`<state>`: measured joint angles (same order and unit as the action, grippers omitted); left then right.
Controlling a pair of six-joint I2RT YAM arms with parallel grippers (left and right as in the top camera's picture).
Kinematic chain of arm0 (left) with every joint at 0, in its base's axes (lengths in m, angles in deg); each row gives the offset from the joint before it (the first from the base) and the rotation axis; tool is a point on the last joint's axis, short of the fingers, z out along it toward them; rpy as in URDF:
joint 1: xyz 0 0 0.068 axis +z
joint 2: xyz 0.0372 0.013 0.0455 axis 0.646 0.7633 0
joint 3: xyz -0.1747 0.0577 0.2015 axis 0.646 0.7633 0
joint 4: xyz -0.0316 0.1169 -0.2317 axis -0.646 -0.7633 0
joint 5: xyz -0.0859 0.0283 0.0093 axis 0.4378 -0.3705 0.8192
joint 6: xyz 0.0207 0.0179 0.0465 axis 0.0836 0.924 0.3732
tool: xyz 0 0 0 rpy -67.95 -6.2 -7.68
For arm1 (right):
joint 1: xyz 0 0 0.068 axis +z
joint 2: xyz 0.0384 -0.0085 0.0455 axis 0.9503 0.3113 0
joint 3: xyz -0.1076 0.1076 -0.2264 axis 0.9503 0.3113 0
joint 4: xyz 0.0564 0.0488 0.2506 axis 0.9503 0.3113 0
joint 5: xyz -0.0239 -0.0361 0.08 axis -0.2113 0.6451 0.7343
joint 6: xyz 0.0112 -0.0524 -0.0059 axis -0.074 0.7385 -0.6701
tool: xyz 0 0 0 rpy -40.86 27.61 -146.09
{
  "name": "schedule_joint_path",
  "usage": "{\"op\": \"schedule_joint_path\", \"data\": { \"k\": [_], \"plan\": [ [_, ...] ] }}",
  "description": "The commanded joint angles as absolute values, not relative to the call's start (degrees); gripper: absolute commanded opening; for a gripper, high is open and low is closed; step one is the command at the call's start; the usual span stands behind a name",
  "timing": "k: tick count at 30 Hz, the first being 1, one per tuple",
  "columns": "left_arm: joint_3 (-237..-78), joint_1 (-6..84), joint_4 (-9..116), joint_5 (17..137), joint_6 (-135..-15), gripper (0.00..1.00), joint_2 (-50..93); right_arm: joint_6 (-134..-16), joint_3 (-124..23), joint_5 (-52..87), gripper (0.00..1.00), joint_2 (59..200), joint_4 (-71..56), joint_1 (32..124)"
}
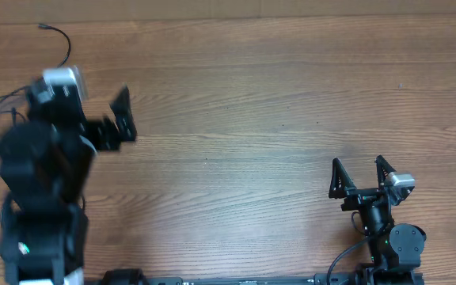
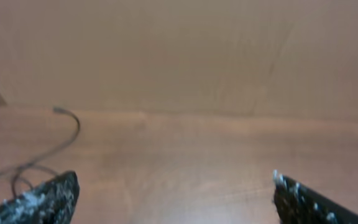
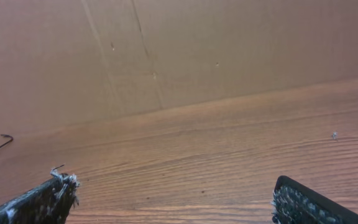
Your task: Untangle cables
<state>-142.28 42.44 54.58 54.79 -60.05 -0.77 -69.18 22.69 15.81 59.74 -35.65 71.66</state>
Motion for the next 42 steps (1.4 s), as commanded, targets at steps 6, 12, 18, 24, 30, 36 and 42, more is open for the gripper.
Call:
{"op": "schedule_joint_path", "data": {
  "k": [6, 12, 18, 24, 30, 36, 42],
  "plan": [
    [-106.79, 41.91, 76.96, 56.34, -62.76, 0.99, -22.5, -69.77, 23.29, 15.64, 1.0, 59.21, -35.86, 72.09],
    [-92.04, 41.58, 82.27, 52.45, -61.49, 1.0, -35.31, -69.77, 23.29, 15.64, 1.0, 59.21, -35.86, 72.09],
    [-80.1, 41.61, 82.51, 48.76, -61.03, 1.0, -47.17, -69.77, 23.29, 15.64, 1.0, 59.21, -35.86, 72.09],
    [-77.87, 41.61, 82.9, 49.18, -60.46, 1.0, -49.58, -69.77, 23.29, 15.64, 1.0, 59.21, -35.86, 72.09],
    [-77.87, 41.3, 82.9, 49.18, -60.46, 1.0, -49.56, -69.77, 23.29, 15.64, 1.0, 59.21, -35.86, 72.09],
    [-77.87, 41.3, 82.88, 49.18, -60.46, 1.0, -49.49, -69.77, 23.29, 15.64, 1.0, 59.21, -35.86, 72.09],
    [-77.87, 41.3, 82.88, 49.18, -60.46, 0.99, -49.49, -69.77, 23.29, 15.64, 1.0, 59.21, -35.86, 72.09]
  ]
}}
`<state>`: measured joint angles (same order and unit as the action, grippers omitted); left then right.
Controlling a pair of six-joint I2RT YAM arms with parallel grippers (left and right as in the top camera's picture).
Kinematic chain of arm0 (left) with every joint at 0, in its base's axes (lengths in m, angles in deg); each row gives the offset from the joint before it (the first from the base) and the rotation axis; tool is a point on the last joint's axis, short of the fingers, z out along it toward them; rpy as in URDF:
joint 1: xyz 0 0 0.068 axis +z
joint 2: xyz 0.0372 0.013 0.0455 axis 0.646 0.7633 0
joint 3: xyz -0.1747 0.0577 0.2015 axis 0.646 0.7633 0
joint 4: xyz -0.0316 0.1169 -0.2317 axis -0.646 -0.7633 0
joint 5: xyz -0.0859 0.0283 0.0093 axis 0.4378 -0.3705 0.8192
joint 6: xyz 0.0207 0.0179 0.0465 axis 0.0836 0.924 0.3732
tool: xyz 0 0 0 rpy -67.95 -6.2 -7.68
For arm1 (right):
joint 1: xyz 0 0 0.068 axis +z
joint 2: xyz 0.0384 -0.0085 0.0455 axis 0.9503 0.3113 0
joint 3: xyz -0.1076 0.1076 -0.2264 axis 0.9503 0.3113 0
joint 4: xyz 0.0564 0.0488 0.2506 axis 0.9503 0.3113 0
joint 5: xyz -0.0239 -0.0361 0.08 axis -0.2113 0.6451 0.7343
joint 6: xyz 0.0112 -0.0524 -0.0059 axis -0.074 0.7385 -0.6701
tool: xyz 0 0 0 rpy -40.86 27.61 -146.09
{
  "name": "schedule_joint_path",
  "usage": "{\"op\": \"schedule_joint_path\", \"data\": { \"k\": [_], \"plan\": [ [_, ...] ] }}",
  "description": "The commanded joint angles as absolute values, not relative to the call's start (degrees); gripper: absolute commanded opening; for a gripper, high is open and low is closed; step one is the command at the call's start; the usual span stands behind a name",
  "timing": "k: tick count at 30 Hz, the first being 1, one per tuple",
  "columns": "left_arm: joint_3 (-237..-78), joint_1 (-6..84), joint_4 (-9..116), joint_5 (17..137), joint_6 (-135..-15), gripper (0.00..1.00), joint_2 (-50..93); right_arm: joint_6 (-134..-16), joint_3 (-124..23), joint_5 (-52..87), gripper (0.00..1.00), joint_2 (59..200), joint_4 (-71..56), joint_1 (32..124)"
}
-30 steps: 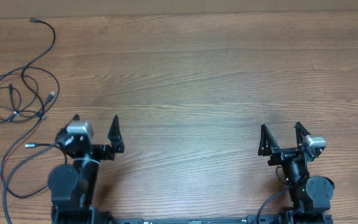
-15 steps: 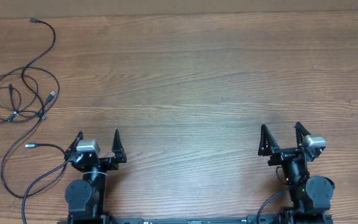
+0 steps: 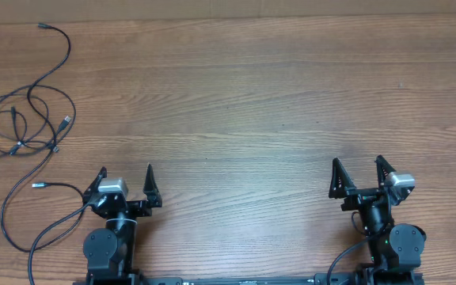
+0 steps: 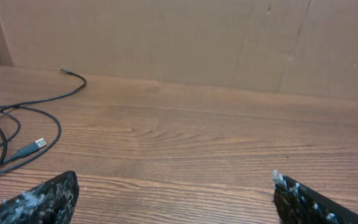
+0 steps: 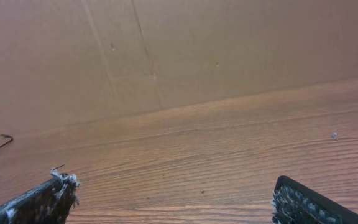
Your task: Untangle cables
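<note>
Thin black cables (image 3: 24,119) lie looped over one another at the table's left side, with small plugs at their ends. One strand runs up to the far left corner, another curls toward the front edge. The left wrist view catches the cables (image 4: 17,134) at its left. My left gripper (image 3: 125,180) rests open near the front edge, right of the cables and apart from them. My right gripper (image 3: 360,176) stands open at the front right, holding nothing.
The wooden table (image 3: 236,103) spreads between the two arms. A brown cardboard wall (image 4: 185,37) stands along the table's far edge. A cable end shows far left in the right wrist view.
My left arm has moved from raised over the cables at the far left to a low spot near the front edge. The cables now show uncovered. The right arm has not moved.
</note>
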<state>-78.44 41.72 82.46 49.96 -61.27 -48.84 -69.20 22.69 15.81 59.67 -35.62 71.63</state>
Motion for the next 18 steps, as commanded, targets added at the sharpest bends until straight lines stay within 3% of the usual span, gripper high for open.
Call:
{"op": "schedule_joint_path", "data": {
  "k": [1, 18],
  "plan": [
    [-77.87, 41.3, 82.88, 49.18, -60.46, 1.0, -49.49, -69.77, 23.29, 15.64, 1.0, 59.21, -35.86, 72.09],
    [-77.87, 41.3, 82.9, 49.18, -60.46, 0.99, -49.49, -69.77, 23.29, 15.64, 1.0, 59.21, -35.86, 72.09]
  ]
}}
